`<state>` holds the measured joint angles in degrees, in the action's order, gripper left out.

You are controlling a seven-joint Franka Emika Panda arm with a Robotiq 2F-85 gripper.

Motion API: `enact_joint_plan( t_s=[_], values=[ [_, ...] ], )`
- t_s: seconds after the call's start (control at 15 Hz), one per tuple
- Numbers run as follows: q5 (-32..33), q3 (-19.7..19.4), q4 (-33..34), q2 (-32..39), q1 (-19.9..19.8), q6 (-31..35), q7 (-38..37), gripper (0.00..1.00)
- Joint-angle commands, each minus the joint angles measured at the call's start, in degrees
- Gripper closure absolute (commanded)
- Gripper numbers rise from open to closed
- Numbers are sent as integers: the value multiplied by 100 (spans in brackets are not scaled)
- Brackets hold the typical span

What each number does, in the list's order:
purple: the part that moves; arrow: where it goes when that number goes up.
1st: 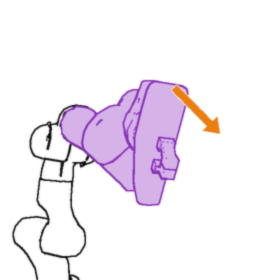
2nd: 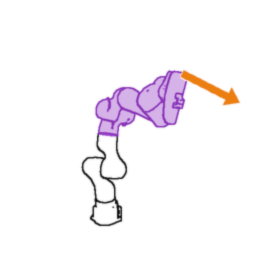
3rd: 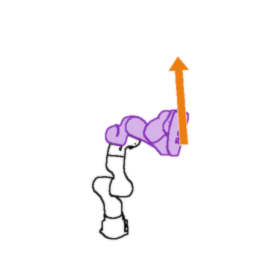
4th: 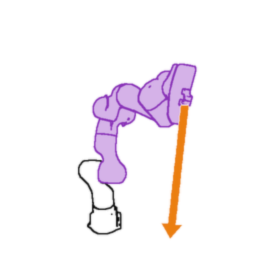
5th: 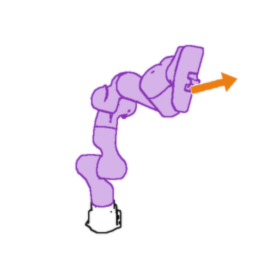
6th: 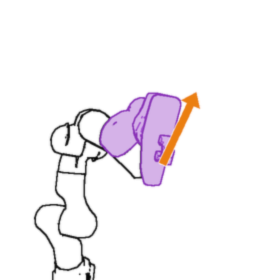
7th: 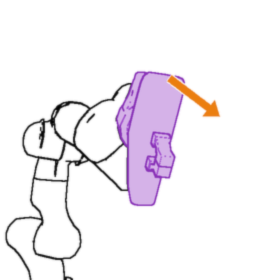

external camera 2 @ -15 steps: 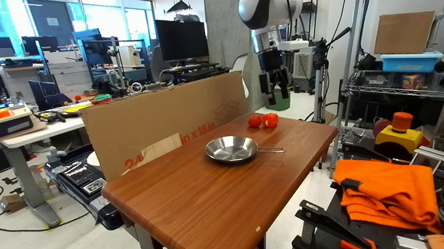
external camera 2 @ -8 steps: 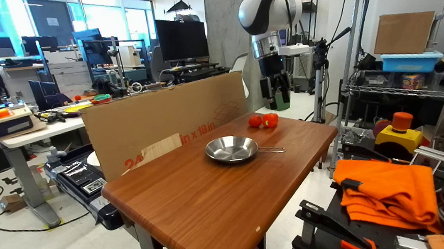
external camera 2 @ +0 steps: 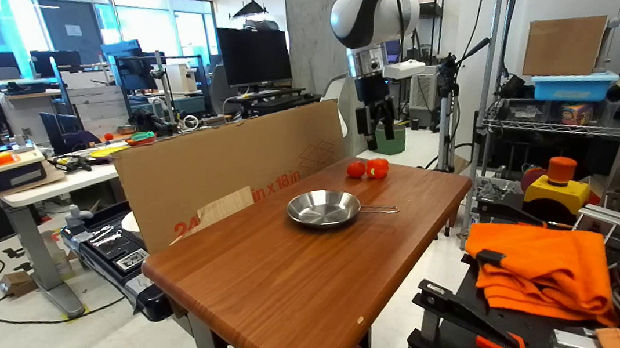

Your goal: Put the pepper on the pan

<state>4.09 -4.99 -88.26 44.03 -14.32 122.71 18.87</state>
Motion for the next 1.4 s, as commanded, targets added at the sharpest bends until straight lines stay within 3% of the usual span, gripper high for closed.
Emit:
enact_joint_plan(
  t_s=[0.0,1.33],
  values=[
    [43,21,-96,-63,1,145,-18,0],
    [42,116,-361,-94,188,4,13,0]
  ],
)
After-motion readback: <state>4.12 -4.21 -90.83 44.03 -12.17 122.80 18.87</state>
